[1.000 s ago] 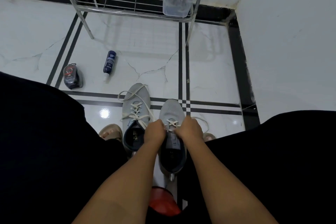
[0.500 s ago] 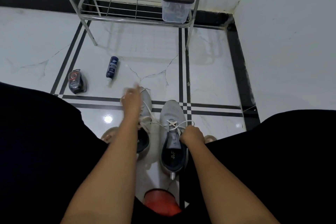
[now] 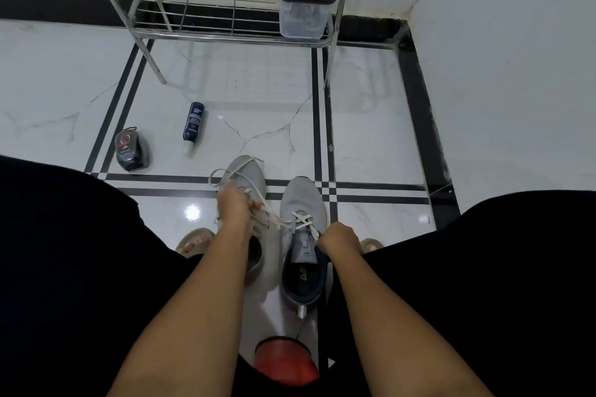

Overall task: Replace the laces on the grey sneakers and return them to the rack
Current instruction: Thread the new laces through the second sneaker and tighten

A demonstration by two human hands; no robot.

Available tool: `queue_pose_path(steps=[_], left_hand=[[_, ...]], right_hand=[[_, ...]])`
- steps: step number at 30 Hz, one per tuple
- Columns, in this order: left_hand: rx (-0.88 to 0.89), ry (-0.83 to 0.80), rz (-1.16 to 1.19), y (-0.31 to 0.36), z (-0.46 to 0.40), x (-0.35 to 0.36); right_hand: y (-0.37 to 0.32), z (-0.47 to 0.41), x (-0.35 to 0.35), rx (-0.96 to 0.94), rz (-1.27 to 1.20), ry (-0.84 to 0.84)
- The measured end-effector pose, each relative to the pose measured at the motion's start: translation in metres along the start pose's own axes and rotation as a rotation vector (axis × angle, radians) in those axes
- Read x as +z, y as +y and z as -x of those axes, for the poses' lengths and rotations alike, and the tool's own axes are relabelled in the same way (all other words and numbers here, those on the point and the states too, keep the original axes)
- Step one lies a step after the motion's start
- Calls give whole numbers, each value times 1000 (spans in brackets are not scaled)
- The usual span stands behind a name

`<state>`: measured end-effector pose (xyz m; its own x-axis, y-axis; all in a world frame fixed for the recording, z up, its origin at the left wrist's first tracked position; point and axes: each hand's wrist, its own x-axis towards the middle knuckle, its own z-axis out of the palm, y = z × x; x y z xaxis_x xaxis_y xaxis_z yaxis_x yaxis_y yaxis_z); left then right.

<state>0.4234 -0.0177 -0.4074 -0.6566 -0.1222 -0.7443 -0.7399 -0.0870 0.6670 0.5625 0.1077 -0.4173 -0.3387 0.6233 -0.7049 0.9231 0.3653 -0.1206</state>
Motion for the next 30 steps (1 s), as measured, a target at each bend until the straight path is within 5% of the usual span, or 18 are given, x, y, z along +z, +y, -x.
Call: queue_pose_path(steps=[4, 6, 16, 22, 26, 30], left_hand=[[415, -286, -1303, -46, 9, 4], [460, -347, -1517, -63, 16, 4], [387, -95, -1441, -55, 25, 4], [-120, -233, -601, -42, 18, 23], [-332, -180, -150, -43, 7, 29], [-205, -262, -403, -36, 9, 27]], right_hand=[[-3, 0, 0, -1, -1, -2], [-2, 0, 0, 5, 0, 0], [-4, 0, 1, 1, -51, 8], [-4, -3, 1, -41, -2, -4], [-4, -3, 3, -49, -7, -23], [-5, -4, 1, -34, -25, -41]])
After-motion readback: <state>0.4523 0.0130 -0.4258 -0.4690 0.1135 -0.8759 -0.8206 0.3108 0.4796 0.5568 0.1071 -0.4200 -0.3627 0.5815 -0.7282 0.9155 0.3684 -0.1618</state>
